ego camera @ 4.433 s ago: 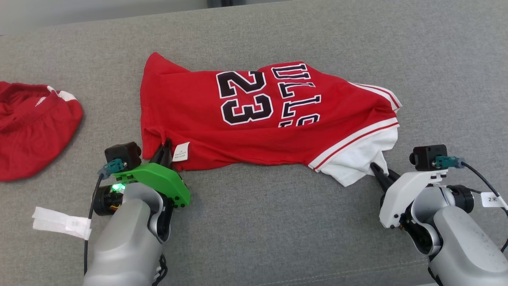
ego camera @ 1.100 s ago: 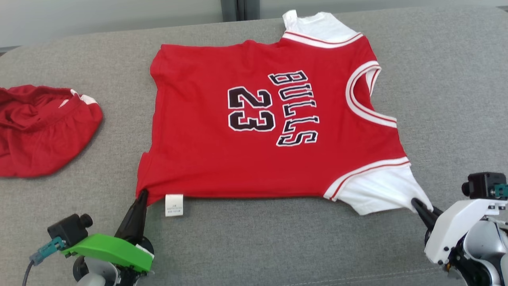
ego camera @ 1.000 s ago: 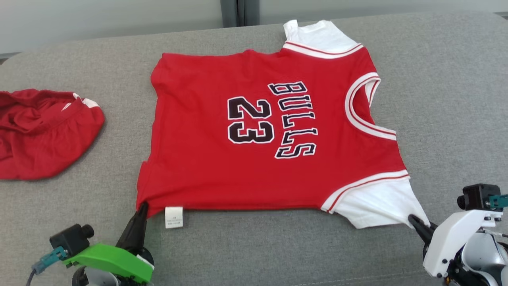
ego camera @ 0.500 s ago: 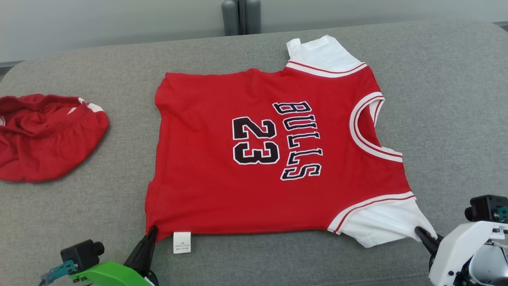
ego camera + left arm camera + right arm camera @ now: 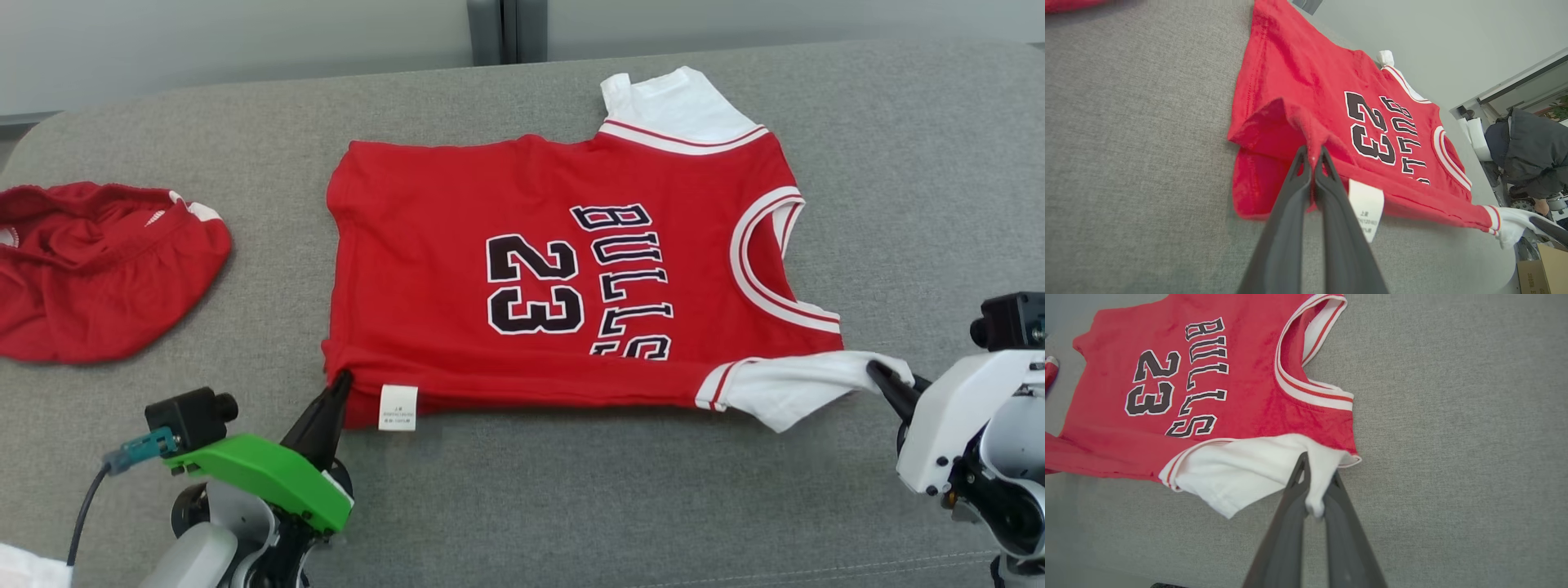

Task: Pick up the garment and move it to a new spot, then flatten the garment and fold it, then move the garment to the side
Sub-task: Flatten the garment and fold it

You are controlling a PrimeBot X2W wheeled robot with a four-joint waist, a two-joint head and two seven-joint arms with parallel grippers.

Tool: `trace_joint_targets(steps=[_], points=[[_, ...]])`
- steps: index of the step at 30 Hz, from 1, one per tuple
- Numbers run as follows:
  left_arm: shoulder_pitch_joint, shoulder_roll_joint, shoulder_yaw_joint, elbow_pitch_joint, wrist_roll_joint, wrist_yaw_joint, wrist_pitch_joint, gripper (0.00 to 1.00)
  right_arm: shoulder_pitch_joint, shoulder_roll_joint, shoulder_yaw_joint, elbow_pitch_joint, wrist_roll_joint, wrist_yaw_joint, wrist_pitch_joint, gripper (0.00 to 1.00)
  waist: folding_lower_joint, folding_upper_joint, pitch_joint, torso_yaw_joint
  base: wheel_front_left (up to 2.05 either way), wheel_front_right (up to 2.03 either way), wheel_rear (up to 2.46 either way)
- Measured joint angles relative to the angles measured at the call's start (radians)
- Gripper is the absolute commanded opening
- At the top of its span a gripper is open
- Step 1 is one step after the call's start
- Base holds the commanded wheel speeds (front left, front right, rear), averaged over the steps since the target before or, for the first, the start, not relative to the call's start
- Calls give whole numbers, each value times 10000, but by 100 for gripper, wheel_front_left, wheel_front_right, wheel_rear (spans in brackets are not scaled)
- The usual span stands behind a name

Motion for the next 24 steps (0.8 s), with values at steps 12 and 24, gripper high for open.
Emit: trace_joint_targets(steps=[12, 24], points=[[-1619, -637, 33, 667, 219, 591, 261, 0, -1964, -874, 782, 1386, 259, -8, -372, 0, 0, 0, 610, 169, 0, 0, 0], [-3106, -1237, 96, 2301, 573, 543, -136, 0, -3359, -1078, 1446, 2809, 382, -8, -1358, 0, 0, 0, 1204, 338, 0, 0, 0]])
